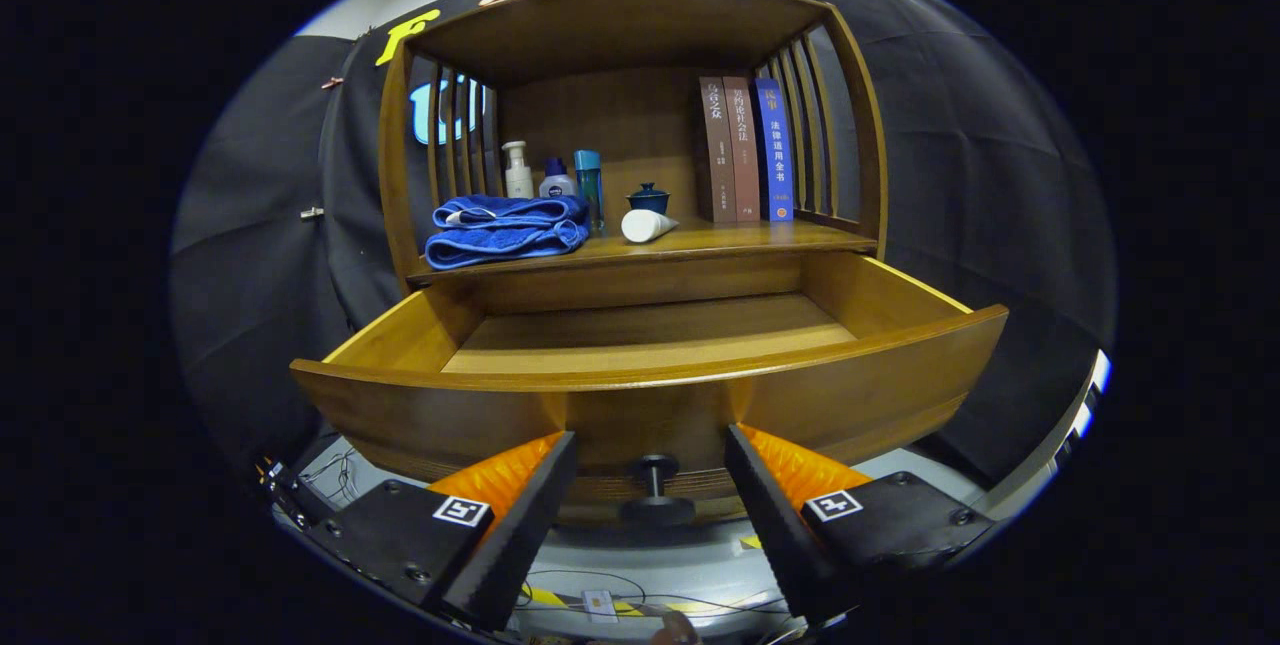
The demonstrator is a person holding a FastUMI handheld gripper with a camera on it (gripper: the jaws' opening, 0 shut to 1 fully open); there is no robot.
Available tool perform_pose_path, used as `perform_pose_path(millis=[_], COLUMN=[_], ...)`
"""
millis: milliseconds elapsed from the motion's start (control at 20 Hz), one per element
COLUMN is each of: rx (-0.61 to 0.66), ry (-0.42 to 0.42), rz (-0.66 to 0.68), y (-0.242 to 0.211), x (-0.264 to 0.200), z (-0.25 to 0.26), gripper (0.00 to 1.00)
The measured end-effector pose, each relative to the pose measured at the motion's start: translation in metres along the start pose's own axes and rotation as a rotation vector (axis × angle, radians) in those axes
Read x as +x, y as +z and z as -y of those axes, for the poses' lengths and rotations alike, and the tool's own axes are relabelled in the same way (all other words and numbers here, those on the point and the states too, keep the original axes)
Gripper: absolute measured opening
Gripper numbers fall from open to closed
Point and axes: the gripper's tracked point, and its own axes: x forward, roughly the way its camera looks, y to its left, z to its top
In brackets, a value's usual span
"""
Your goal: Pull open the drawer, take out the items inside it, and place them on the countertop above the cabinet.
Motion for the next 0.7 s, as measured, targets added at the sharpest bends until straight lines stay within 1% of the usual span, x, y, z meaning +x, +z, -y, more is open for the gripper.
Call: perform_pose_path(millis=[150,200,250,700], rx=[0.017,0.017,0.011,0.002], ry=[0.004,0.003,0.004,0.003], rz=[0.005,0.03,0.002,0.031], y=[0.009,0.017,0.012,0.031], x=[0.022,0.03,0.04,0.095], z=[-0.003,-0.003,-0.003,-0.004], gripper=[0.99,0.99,0.99,0.99])
